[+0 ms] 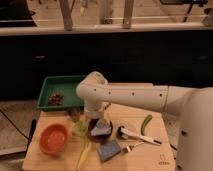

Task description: Place towel in purple bowl

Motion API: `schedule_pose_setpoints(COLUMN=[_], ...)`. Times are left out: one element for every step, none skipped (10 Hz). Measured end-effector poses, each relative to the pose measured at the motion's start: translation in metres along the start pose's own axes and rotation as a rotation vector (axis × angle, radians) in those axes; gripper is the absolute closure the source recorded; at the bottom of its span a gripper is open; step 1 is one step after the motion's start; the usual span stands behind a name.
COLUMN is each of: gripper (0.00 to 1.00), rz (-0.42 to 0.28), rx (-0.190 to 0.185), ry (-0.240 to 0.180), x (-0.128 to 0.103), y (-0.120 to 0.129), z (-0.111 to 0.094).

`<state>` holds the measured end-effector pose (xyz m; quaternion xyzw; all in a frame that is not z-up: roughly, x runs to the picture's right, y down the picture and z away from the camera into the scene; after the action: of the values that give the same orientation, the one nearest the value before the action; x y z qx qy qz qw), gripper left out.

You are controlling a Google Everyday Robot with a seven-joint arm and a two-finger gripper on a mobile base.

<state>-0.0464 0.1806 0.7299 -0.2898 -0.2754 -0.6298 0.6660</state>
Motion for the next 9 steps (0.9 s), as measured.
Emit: schedule_pose_setpoints(gripper=[0.20,0.20,0.20,0.20,0.20,0.20,0.20,0.20,0.20], rz=[0.003,0.007,0.010,0.017,0.022,0.035,0.043,0.044,0.041], rx=[0.000,-0.002,-0.002,0.001,0.003,0.007,0.009,0.009,0.009], ry=[-0.002,-0.003,-0.004,-0.005,-0.005,-0.006,-0.005,-0.005,-0.005], x=[0.001,0.001,0.002,0.003,0.004,0.007,0.008,0.008,0.008], y=[0.001,0.003,0.005,0.008,0.010,0.015,0.018,0.018,0.017], z=[-0.001,-0.002,-0.003,-0.004,-0.005,-0.008,-0.009,-0.009,-0.009])
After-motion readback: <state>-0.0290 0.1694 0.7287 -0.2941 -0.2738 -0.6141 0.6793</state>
